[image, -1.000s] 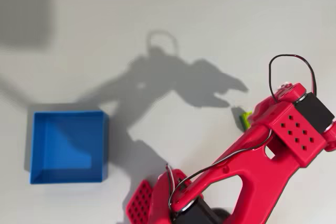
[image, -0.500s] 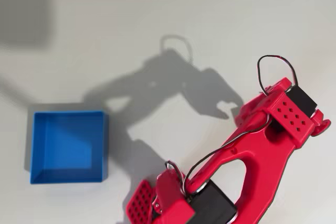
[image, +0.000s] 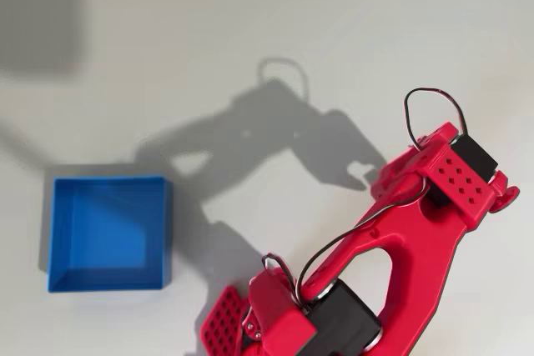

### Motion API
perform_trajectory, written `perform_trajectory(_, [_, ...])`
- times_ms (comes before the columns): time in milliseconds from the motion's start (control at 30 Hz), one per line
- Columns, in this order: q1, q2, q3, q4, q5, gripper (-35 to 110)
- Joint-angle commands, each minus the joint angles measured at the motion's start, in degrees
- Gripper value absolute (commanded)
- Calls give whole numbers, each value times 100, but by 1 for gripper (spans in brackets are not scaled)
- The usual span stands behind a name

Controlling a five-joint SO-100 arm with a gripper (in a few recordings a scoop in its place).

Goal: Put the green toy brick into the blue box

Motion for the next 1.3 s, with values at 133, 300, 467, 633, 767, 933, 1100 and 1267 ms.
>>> perform_trajectory(133, [193,114,193,-404,-114,11])
perform_trajectory(300, [281,114,457,-738,-255,6])
perform_trajectory(467, [343,114,624,-958,-325,0])
perform_trajectory(633, [308,114,519,-905,-334,0])
perform_trajectory(767, [88,114,0,-624,-264,0])
perform_trajectory(933, [-501,114,-976,0,-132,0])
perform_trajectory(1100, [-1274,123,-1837,677,-202,0])
perform_trajectory(1267, [-2232,167,-2285,1143,-396,0])
